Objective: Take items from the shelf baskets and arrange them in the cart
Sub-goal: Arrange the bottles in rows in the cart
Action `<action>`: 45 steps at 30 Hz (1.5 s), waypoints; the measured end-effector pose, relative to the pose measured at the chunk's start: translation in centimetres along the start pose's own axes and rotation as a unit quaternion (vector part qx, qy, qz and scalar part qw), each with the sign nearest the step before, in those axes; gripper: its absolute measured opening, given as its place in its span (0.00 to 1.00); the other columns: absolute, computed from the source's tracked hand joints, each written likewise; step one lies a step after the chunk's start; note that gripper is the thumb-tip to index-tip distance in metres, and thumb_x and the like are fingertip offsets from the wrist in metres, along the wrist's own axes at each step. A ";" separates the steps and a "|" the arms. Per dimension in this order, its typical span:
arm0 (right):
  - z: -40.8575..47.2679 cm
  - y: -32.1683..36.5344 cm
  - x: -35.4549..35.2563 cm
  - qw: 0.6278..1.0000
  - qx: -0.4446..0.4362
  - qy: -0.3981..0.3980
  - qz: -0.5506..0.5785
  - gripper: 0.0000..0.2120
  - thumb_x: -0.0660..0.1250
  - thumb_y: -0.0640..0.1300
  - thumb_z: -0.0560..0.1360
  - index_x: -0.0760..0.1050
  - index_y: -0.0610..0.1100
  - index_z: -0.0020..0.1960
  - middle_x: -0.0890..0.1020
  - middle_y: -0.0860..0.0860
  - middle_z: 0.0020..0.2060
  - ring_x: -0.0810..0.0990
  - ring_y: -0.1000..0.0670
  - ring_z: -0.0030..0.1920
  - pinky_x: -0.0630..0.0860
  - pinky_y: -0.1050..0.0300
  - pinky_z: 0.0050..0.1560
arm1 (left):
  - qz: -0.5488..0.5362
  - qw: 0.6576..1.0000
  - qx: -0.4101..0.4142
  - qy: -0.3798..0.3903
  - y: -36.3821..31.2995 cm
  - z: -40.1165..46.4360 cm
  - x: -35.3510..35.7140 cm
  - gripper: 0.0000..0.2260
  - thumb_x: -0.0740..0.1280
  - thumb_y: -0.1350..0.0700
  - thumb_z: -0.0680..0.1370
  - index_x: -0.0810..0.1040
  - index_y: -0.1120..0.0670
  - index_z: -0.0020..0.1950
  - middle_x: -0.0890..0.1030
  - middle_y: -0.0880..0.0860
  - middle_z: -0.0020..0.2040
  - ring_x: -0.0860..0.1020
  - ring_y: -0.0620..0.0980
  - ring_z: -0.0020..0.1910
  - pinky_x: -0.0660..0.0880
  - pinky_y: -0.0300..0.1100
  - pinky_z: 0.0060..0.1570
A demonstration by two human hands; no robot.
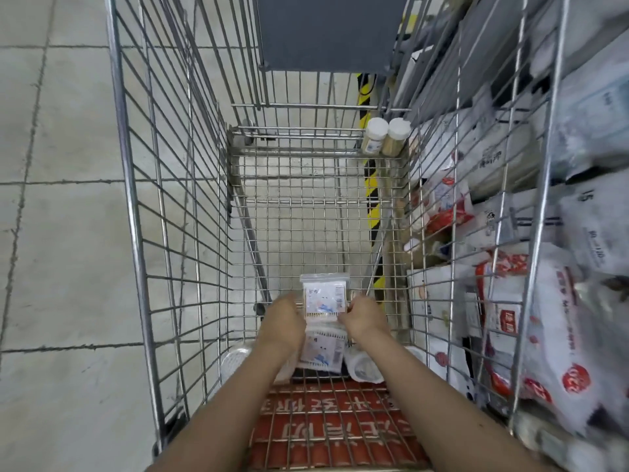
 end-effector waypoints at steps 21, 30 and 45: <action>-41.7 -6.2 -2.8 0.957 -0.174 -0.209 0.097 0.17 0.63 0.46 0.78 0.72 0.50 0.66 0.75 0.53 0.64 0.74 0.51 0.63 0.65 0.68 0.55 | 0.129 0.943 0.306 0.021 -0.2 -30.8 -17.5 0.15 0.65 0.60 0.78 0.76 0.52 0.65 0.80 0.47 0.56 0.77 0.42 0.52 0.69 0.29 0.49; -54.0 -13.8 0.2 0.914 -0.059 -0.296 0.273 0.09 0.62 0.53 0.79 0.71 0.61 0.59 0.73 0.66 0.54 0.71 0.66 0.52 0.67 0.73 0.49 | 0.144 0.900 0.410 0.030 -4.6 -40.6 -16.0 0.10 0.66 0.57 0.78 0.77 0.50 0.59 0.81 0.47 0.53 0.78 0.45 0.51 0.73 0.41 0.52; -78.6 -36.4 9.1 0.809 0.113 -0.460 0.347 0.09 0.59 0.55 0.79 0.68 0.64 0.59 0.71 0.71 0.54 0.70 0.68 0.53 0.71 0.75 0.48 | 0.211 0.750 0.560 0.283 -11.5 -63.7 11.2 0.12 0.62 0.50 0.80 0.71 0.41 0.63 0.75 0.37 0.58 0.73 0.34 0.56 0.70 0.27 0.52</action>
Point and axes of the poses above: each hand's wrist, its own z-axis towards the middle knuckle, its own x-axis out of the palm, y = z × x, the point moved 2 cm from there along z, towards the middle knuckle
